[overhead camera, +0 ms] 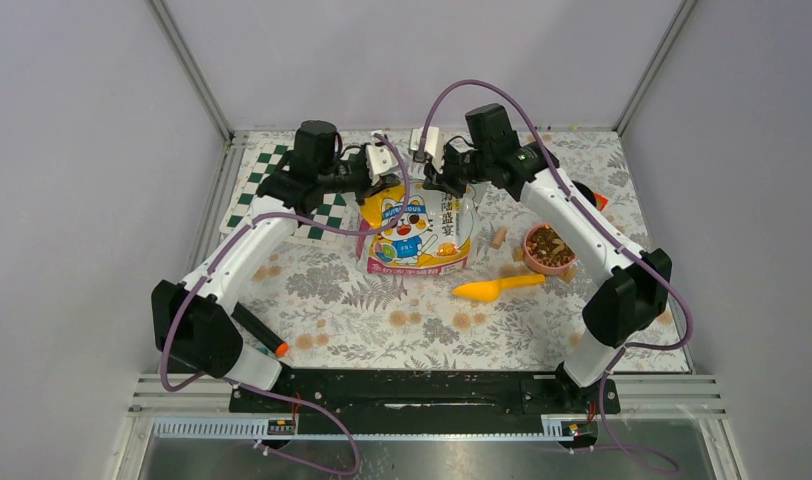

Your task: Serve the pet food

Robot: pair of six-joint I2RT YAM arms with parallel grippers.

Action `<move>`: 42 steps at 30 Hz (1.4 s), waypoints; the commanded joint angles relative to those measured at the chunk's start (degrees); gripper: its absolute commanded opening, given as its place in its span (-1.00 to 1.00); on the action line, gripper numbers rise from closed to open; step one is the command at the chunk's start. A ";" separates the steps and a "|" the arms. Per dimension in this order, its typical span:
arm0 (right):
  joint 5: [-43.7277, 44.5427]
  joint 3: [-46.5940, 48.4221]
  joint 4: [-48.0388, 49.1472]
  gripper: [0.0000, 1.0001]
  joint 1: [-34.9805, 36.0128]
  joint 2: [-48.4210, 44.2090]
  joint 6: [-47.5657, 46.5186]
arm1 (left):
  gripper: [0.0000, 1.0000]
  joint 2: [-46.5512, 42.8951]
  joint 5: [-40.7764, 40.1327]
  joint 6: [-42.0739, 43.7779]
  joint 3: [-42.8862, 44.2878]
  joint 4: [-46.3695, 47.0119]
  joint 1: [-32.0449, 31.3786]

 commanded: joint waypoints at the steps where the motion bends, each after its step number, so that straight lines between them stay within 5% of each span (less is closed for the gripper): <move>1: -2.33 -1.00 3.43 -1.00 0.70 -1.45 1.41 | -1.00 -0.17 2.93 -0.40 -0.07 4.11 -0.19; 5: -3.27 -0.82 3.43 -1.00 0.74 -1.16 2.50 | -1.00 -0.37 2.87 -0.51 0.06 3.99 -0.19; 10: -4.24 -1.98 7.50 -0.60 0.81 -0.97 5.72 | -0.58 -0.69 3.12 -2.41 -0.38 5.17 -0.23; 14: -5.45 -3.38 11.90 -0.53 0.83 -0.91 8.68 | -0.56 -0.68 2.54 -2.62 -0.23 3.81 -0.22; 21: -6.06 -3.67 14.38 -1.00 0.91 -0.07 11.18 | -0.83 -2.59 1.02 -2.42 -1.68 2.45 -0.11; 25: -6.87 -3.88 14.73 -1.00 0.91 -0.16 12.04 | -0.57 -4.22 -0.19 -3.46 -2.38 2.45 0.00; 28: -7.55 -5.00 17.69 -0.64 0.91 -0.24 14.15 | -0.52 -5.47 -0.77 -4.20 -2.78 2.41 0.60; 32: -7.94 -4.59 19.17 -0.47 1.04 0.61 15.66 | -0.51 -7.17 -0.80 -4.78 -4.01 2.58 2.08; 35: -7.75 -3.97 20.10 -0.55 1.16 1.53 16.58 | -0.51 -8.46 -0.81 -4.79 -5.08 2.62 3.61; 38: -7.75 -3.23 19.53 -0.99 1.22 2.33 16.55 | -0.50 -9.65 -0.51 -4.71 -5.85 2.23 5.24; 42: -7.68 -2.73 17.47 -1.00 1.21 2.42 15.48 | -0.45 -10.99 0.17 -4.62 -6.53 0.99 7.71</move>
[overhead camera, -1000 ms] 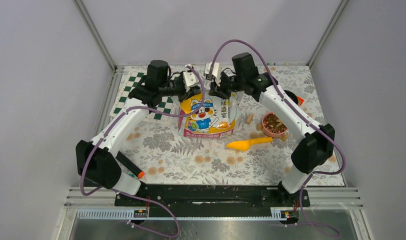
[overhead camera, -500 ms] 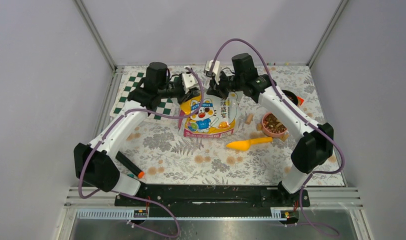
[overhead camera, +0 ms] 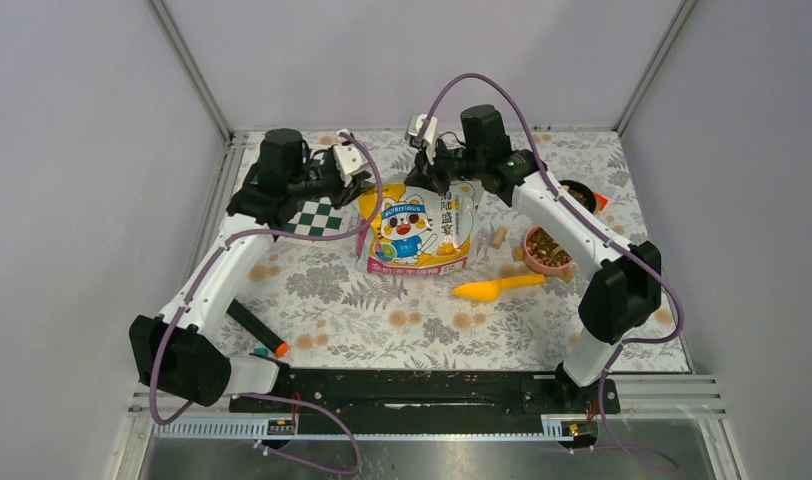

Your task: Serve the pet food

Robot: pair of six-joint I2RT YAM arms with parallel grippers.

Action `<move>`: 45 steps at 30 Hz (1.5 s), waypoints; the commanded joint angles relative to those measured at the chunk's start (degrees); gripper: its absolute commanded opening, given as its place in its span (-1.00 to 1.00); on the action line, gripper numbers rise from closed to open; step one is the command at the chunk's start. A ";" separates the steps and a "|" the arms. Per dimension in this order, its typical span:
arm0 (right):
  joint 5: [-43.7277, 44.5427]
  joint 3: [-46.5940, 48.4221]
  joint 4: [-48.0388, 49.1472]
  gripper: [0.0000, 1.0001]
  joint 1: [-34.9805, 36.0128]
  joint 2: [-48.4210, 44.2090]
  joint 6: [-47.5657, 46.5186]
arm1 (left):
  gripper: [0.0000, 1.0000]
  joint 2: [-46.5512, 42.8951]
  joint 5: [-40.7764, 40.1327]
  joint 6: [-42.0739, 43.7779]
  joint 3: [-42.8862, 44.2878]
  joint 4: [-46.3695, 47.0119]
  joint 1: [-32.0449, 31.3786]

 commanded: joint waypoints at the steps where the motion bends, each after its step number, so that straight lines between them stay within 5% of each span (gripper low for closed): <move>1: -1.01 2.05 0.40 -1.00 0.77 0.76 -0.11 | -0.43 -2.95 1.01 -0.15 -0.59 0.11 2.65; 3: -0.76 1.81 0.35 -0.97 0.92 0.44 -0.09 | -0.39 -3.21 1.23 0.21 -0.76 -0.97 3.61; 7: 1.13 1.78 0.38 -0.44 2.06 0.33 -1.05 | -0.33 -2.93 0.49 1.25 -0.84 -2.82 4.32; 10: 2.66 2.43 0.41 -0.38 3.11 1.07 -1.91 | -0.32 -1.85 0.30 1.89 -0.56 -3.56 4.38; 15: 4.61 4.30 -0.61 -0.50 4.50 2.92 -3.09 | -0.32 0.26 1.70 1.89 0.76 -4.06 4.31; 18: 6.14 5.20 -1.87 -0.97 4.97 3.51 -4.30 | -0.32 0.82 2.11 2.77 0.77 -4.50 4.36; 25: 6.66 4.90 -2.48 -1.00 5.42 2.23 -4.84 | -0.38 1.29 1.57 4.19 0.36 -4.54 4.31; 28: 8.11 5.01 -2.42 -0.49 6.23 1.79 -5.24 | -0.43 1.80 2.55 4.22 1.08 -4.57 4.32; 32: 10.96 5.77 -2.59 -0.30 7.12 2.70 -6.14 | -0.44 2.77 4.27 3.94 1.71 -4.58 4.33; 36: 12.28 7.48 -4.20 -0.41 7.26 4.12 -6.22 | -0.39 3.57 5.20 3.09 1.63 -3.26 4.08; 42: 11.90 7.60 -5.16 -0.99 7.27 3.95 -7.06 | -0.38 3.84 7.29 1.05 0.05 1.94 3.30; 45: 11.20 7.45 -5.65 -1.00 7.24 3.49 -7.37 | -0.35 3.95 9.18 -0.48 -0.42 5.66 2.89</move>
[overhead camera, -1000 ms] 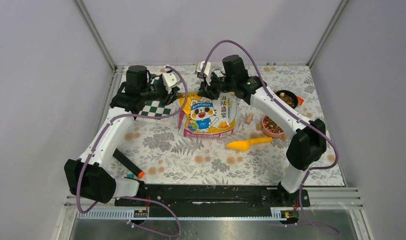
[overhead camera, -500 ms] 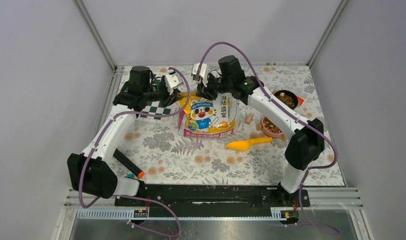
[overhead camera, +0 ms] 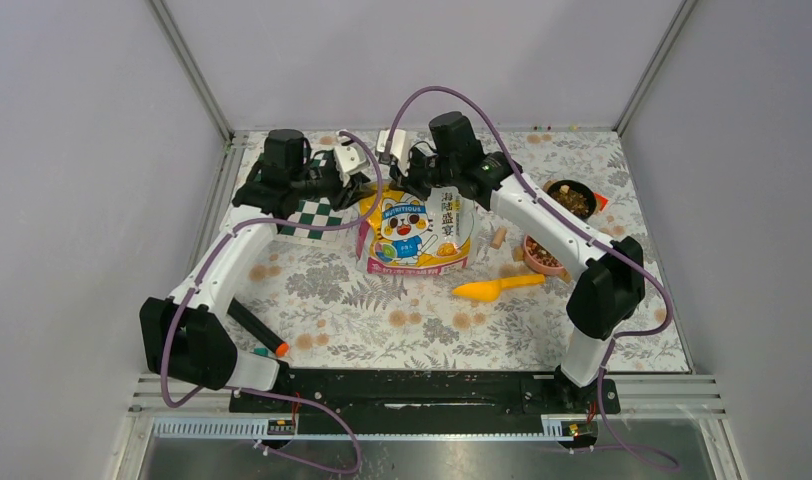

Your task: Serve the pet food

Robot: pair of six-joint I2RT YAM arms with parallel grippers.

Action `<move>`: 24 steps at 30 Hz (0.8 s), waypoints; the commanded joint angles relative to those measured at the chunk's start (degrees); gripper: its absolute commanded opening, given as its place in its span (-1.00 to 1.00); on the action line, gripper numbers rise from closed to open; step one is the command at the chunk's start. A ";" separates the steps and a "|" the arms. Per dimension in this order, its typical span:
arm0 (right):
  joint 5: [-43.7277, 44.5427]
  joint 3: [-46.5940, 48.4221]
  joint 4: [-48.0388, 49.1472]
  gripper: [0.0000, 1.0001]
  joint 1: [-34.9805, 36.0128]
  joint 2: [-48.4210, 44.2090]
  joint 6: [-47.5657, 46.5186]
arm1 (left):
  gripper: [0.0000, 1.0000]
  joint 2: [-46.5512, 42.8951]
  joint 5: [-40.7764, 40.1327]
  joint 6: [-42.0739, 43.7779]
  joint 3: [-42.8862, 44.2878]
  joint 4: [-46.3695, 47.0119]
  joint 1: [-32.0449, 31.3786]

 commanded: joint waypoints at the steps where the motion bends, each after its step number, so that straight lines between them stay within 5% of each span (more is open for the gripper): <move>1: -0.27 2.16 -1.55 -1.00 0.43 -0.39 -0.72 | -0.35 0.31 5.61 -2.41 0.18 8.80 -0.90; 7: -1.91 1.82 -1.59 -1.00 0.43 -2.26 -0.24 | -0.41 1.87 5.04 -0.73 0.62 6.76 -1.82; 12: -1.92 1.21 -1.84 -1.00 0.44 -4.08 -0.46 | -1.00 3.10 1.63 7.02 3.56 -3.57 -1.79; 18: 2.44 1.93 -6.36 -1.00 0.20 -4.38 -3.27 | -1.00 1.27 0.96 8.95 3.20 -5.63 0.90; 24: 12.29 6.34 -22.36 -1.00 -2.35 -3.06 -6.14 | -1.00 -2.82 0.98 11.11 -0.70 -4.09 5.58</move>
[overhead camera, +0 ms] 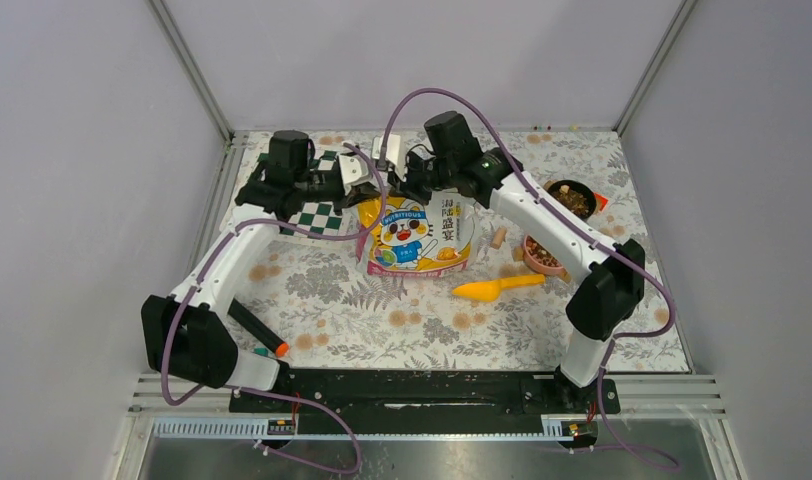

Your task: Serve the pet food

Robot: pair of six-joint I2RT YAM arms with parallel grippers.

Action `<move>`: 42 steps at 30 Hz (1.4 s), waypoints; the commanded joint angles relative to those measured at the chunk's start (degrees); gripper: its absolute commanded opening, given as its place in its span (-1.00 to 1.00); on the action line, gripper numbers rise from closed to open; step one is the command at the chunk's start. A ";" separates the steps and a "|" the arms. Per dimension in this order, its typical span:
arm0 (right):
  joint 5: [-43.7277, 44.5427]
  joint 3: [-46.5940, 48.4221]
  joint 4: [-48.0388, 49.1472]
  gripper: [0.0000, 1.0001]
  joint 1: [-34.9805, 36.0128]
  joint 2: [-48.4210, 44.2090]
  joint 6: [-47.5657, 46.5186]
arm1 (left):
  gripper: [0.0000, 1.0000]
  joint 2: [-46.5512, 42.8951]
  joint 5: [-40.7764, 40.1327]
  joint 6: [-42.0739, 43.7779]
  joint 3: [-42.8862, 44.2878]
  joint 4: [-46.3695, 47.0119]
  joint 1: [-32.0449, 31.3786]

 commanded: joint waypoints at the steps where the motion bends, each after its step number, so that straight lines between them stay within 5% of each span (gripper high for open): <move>1: 13.65 1.79 -15.06 -1.00 -3.66 -3.76 -3.53 | -1.00 -4.73 -5.44 3.29 -2.88 -1.03 6.83; 19: 21.53 -5.78 -15.27 -0.92 -11.83 -12.99 -7.74 | -1.00 -7.08 -6.05 1.78 -5.60 1.25 12.29; 28: 12.10 -4.23 -15.06 -0.97 -11.50 -12.11 -6.03 | -1.00 -10.54 -5.60 0.98 -5.64 1.43 16.16; 33: 7.64 -2.93 -13.61 -0.35 -7.97 -10.86 -4.28 | -1.00 -11.58 2.82 -2.51 -2.91 1.51 16.17; 37: 9.25 -1.11 -13.59 0.02 -7.51 -10.88 -3.09 | -0.44 -11.06 8.59 -5.22 -0.82 1.54 14.79; 42: 12.92 -0.30 -16.64 0.08 -7.76 -11.41 -5.33 | -0.02 -11.59 5.67 -5.02 -1.83 4.51 7.95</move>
